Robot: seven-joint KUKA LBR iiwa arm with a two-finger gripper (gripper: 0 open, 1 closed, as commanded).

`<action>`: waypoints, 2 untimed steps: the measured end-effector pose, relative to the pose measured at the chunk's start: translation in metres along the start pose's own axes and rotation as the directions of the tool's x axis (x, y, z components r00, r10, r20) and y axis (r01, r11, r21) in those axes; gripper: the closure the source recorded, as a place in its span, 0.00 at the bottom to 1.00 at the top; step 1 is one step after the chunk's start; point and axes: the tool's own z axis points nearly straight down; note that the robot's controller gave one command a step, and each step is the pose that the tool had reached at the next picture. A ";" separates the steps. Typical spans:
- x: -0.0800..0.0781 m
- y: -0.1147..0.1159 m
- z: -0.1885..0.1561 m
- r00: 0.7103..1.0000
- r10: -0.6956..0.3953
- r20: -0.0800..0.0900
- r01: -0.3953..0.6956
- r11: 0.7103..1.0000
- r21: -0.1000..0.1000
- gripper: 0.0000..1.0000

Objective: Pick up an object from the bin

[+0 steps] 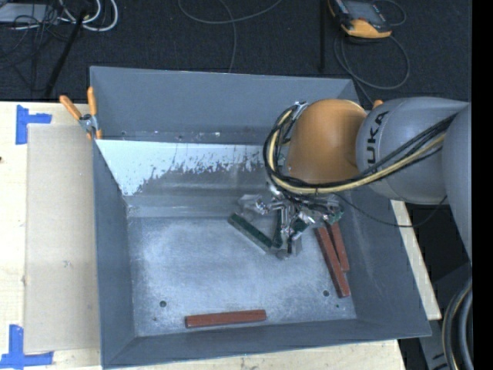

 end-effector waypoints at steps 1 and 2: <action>-0.019 0.030 0.000 0.999 0.052 -0.002 -0.052 0.999 -0.002 0.00; -0.026 0.085 0.000 1.000 -0.031 -0.002 0.031 1.000 -0.004 0.00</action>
Offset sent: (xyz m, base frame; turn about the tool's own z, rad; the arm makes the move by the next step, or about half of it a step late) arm -0.0055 0.0330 -0.0005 0.0526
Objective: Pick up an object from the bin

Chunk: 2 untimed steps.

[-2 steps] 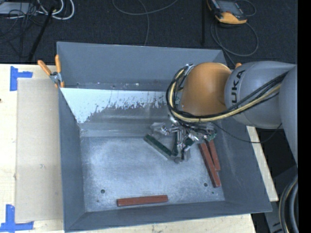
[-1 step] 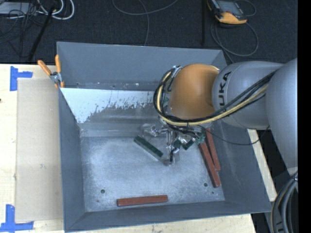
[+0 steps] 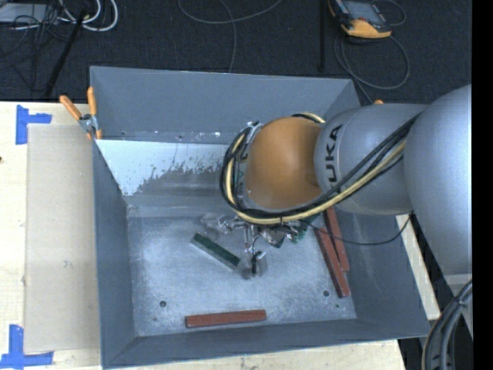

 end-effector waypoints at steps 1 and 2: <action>-0.023 0.041 0.000 0.981 0.195 0.000 -0.195 0.981 0.001 0.00; -0.049 0.075 0.000 0.892 0.453 0.002 -0.453 0.892 0.002 0.00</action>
Offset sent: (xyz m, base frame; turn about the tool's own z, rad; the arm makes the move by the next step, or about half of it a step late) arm -0.0096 0.0445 0.0000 0.1978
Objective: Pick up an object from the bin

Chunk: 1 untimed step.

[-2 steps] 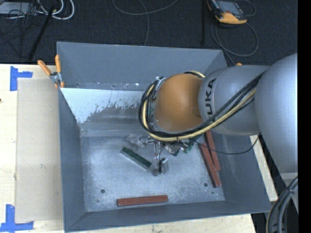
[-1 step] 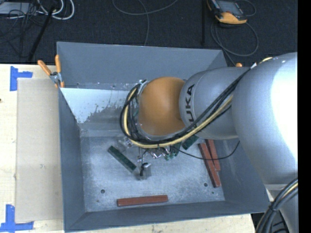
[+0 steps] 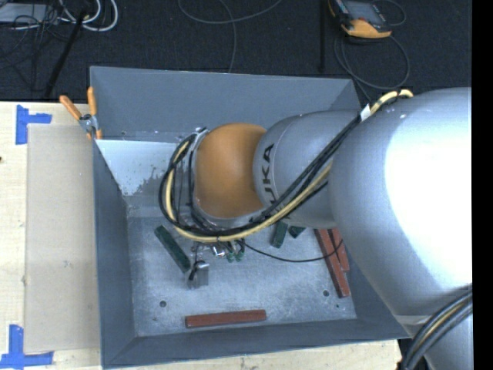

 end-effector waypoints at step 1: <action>-0.020 0.001 -0.060 0.981 -0.193 0.004 0.193 0.981 0.002 0.00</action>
Offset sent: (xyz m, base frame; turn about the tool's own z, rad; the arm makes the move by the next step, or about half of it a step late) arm 0.0174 0.0048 0.0586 -0.1939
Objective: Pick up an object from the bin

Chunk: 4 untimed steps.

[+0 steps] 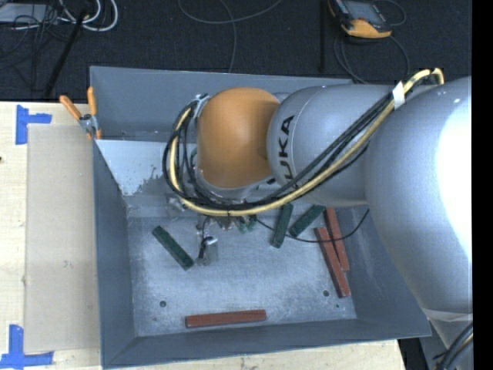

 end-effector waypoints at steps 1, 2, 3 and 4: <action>-0.009 0.018 0.063 0.998 0.063 -0.009 -0.063 0.998 -0.002 0.00; -0.003 -0.025 0.061 0.996 0.089 -0.006 -0.089 0.996 0.001 0.00; -0.003 -0.022 0.060 0.996 0.085 -0.006 -0.085 0.996 -0.001 1.00; -0.001 -0.020 -0.122 0.992 0.127 0.004 -0.127 0.992 0.001 1.00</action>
Offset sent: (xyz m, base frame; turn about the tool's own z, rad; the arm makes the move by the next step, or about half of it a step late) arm 0.0017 0.0194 -0.0605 0.0634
